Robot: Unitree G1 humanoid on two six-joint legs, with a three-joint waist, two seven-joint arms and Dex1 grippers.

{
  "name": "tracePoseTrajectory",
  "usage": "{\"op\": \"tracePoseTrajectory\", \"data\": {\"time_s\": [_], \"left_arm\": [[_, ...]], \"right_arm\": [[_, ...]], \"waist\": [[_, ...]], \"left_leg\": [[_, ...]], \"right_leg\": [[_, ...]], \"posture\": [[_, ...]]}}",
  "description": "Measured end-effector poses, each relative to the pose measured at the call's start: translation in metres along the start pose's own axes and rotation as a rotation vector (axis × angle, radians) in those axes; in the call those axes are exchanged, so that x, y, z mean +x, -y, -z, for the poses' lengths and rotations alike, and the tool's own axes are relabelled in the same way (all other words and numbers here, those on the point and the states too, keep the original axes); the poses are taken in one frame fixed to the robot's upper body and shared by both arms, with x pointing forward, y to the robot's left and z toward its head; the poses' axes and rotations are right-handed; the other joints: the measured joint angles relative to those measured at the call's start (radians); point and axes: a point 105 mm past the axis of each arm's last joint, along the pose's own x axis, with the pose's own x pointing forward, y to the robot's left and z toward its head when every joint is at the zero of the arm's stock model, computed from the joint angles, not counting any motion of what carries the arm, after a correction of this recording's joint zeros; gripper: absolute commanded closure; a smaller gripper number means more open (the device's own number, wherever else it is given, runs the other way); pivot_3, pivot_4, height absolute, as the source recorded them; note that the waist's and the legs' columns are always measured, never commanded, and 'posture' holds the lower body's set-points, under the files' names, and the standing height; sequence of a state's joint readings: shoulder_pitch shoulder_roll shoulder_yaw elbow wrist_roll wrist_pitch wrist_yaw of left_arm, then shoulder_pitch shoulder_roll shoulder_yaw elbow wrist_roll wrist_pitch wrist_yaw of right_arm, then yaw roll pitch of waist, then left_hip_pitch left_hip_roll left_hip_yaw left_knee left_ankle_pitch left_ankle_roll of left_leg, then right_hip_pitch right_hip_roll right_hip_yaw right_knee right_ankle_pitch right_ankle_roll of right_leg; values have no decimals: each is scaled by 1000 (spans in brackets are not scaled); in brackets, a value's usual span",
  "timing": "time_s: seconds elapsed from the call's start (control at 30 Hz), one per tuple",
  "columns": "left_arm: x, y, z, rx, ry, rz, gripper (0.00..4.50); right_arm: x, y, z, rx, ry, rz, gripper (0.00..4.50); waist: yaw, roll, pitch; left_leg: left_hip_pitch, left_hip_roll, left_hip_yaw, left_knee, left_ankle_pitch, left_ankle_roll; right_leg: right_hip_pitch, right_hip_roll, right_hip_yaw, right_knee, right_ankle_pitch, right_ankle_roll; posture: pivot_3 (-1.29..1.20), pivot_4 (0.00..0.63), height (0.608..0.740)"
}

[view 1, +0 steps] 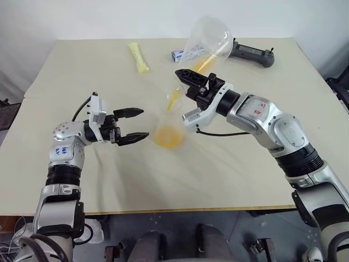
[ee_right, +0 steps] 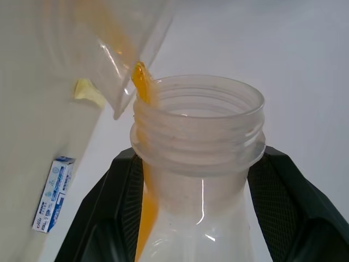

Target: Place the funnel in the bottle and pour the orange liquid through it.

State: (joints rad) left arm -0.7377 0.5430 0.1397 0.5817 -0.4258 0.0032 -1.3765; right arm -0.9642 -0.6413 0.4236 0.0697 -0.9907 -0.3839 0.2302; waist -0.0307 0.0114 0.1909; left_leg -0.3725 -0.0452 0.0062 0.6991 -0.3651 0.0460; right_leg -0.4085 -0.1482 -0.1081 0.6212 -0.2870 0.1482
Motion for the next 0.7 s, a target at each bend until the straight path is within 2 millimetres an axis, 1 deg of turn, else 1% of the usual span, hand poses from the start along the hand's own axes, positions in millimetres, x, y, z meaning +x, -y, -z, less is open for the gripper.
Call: {"op": "tracePoseTrajectory", "data": {"time_s": [0.7], "left_arm": [[0,0,0,2,0,1,0]], "right_arm": [[-1,5,-1,-37,17,66,2126]], "waist": [[0,0,0]], "left_leg": [[0,0,0,0,0,0]], "right_leg": [[0,0,0,0,0,0]], "posture": [[0,150,740]]}}
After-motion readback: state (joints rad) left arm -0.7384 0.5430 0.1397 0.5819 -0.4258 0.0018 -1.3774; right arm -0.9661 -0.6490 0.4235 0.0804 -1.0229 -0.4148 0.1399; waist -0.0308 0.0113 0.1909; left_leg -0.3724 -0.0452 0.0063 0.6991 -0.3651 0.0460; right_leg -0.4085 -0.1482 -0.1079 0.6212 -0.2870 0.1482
